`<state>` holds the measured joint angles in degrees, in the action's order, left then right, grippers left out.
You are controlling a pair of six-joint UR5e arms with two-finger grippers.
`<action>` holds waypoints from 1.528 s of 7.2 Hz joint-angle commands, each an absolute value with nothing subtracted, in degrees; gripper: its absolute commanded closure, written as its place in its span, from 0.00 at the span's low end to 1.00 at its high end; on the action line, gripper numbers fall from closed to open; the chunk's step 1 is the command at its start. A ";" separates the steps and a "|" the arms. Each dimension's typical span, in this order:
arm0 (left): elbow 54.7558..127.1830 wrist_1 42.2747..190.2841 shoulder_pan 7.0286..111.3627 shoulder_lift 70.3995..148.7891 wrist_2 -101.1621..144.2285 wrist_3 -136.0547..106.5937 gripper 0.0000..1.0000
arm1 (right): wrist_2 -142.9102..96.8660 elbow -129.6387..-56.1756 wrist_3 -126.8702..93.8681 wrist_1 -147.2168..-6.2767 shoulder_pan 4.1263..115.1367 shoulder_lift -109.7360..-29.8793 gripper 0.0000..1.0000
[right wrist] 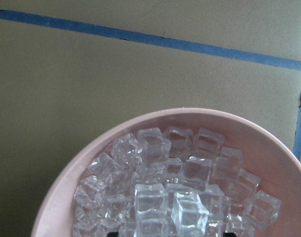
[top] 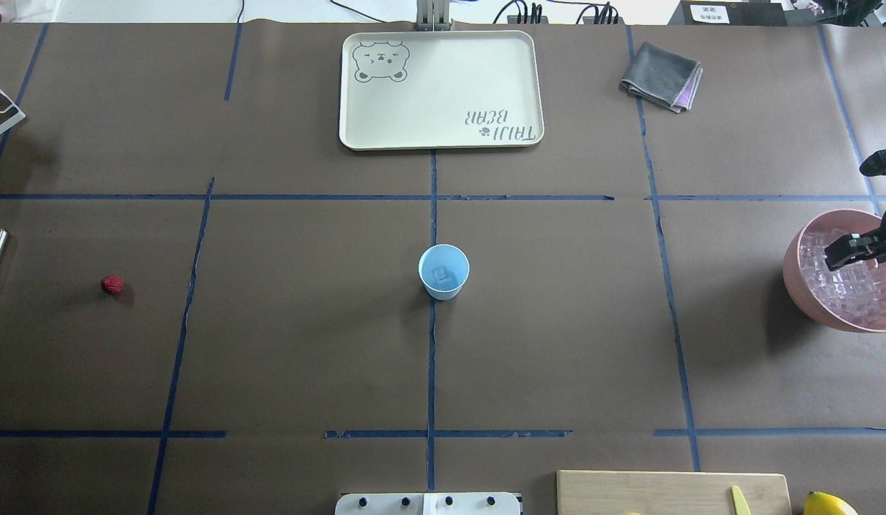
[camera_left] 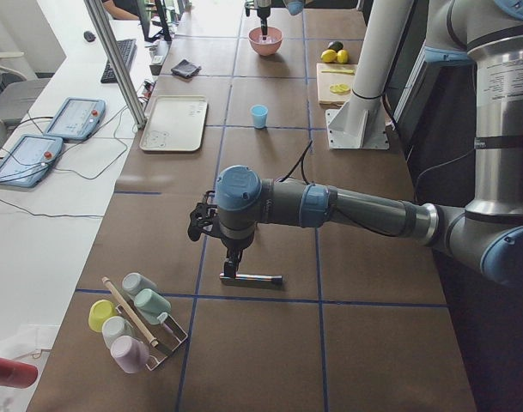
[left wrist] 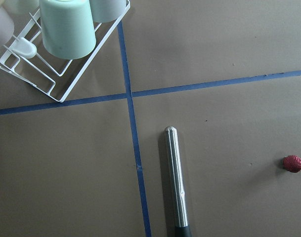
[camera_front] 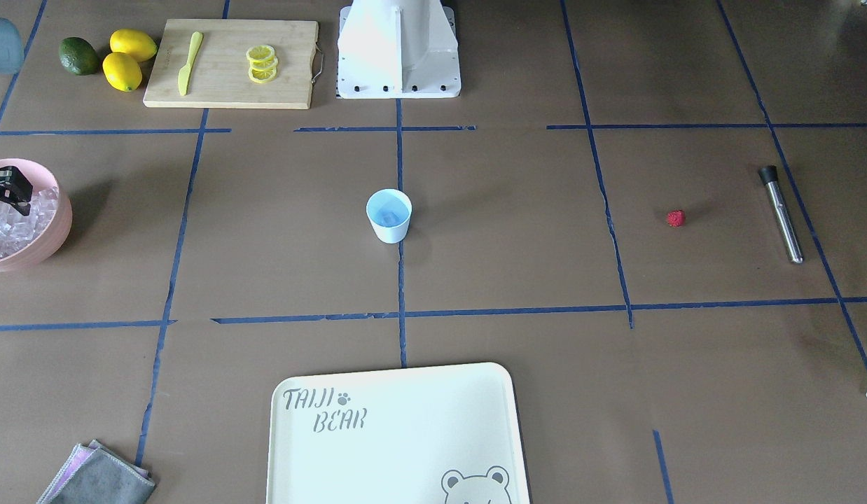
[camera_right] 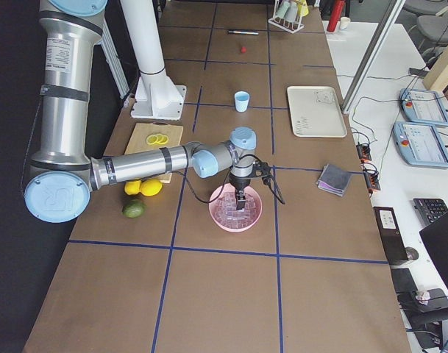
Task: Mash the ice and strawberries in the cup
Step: 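Lower the right gripper into the bowl and grasp a third ice cube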
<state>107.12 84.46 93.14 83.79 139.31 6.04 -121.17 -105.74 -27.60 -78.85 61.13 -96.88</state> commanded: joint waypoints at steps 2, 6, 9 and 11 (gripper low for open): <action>107.75 84.46 93.16 83.76 139.31 5.63 0.00 | -121.20 -102.84 -27.42 -78.84 61.35 -94.75 0.25; 107.75 84.46 93.16 83.76 139.31 5.63 0.00 | -121.46 -102.92 -27.42 -78.92 61.79 -95.45 0.27; 107.75 84.46 93.16 83.76 139.31 5.63 0.00 | -121.38 -102.83 -27.42 -78.93 61.79 -95.45 0.27; 107.84 84.46 93.16 83.76 139.31 5.54 0.00 | -121.38 -102.74 -27.42 -78.93 61.79 -95.62 0.29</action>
<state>107.78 84.46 93.16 83.76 139.31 5.60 -121.39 -102.78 -27.42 -78.93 61.78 -95.54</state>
